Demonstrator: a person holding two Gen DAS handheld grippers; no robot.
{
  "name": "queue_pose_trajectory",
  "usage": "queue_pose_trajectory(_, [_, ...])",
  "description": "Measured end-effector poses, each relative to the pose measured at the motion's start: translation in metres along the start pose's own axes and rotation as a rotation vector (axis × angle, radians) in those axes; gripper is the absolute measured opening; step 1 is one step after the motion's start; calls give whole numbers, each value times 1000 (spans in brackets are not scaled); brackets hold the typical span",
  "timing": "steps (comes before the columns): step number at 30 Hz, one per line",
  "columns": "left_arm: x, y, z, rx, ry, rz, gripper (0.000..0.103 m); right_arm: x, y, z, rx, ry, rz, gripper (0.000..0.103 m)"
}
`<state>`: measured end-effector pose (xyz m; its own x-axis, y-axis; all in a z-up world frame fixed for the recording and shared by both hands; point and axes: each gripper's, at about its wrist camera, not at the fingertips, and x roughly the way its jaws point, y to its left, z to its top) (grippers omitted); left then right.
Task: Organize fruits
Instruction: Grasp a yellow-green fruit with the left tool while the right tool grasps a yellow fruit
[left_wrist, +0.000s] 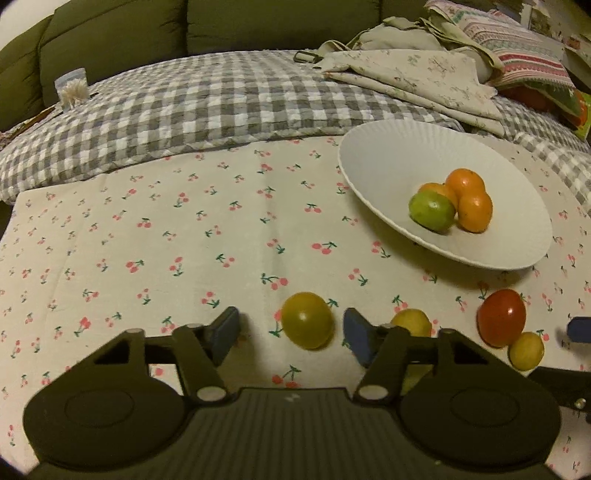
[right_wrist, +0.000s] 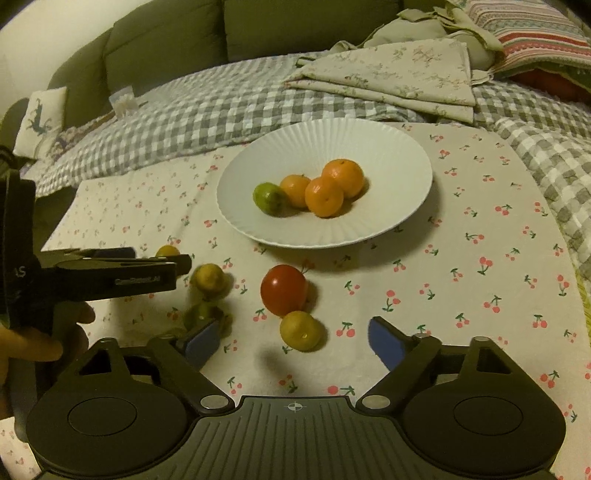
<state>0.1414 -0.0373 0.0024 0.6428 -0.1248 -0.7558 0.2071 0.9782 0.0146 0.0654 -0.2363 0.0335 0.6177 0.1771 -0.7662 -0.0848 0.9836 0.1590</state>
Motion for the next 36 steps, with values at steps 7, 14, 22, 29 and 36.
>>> queue_pose_trajectory(7, [-1, -4, 0, 14, -21, -18, 27, 12, -1, 0, -15, 26, -8, 63])
queue_pose_trajectory(14, [-3, -1, 1, -5, -17, -26, 26, 18, 1, 0, -27, 35, -9, 51])
queue_pose_trajectory(22, [-6, 1, 0, -22, -8, -16, 26, 24, 2, 0, -46, 40, -19, 39])
queue_pose_trajectory(29, [-13, 2, 3, -43, -13, -19, 26, 25, 3, 1, -59, 41, -33, 25])
queue_pose_trajectory(36, [-19, 2, 6, -56, -20, -28, 25, 17, 9, 2, -90, 7, -63, 26])
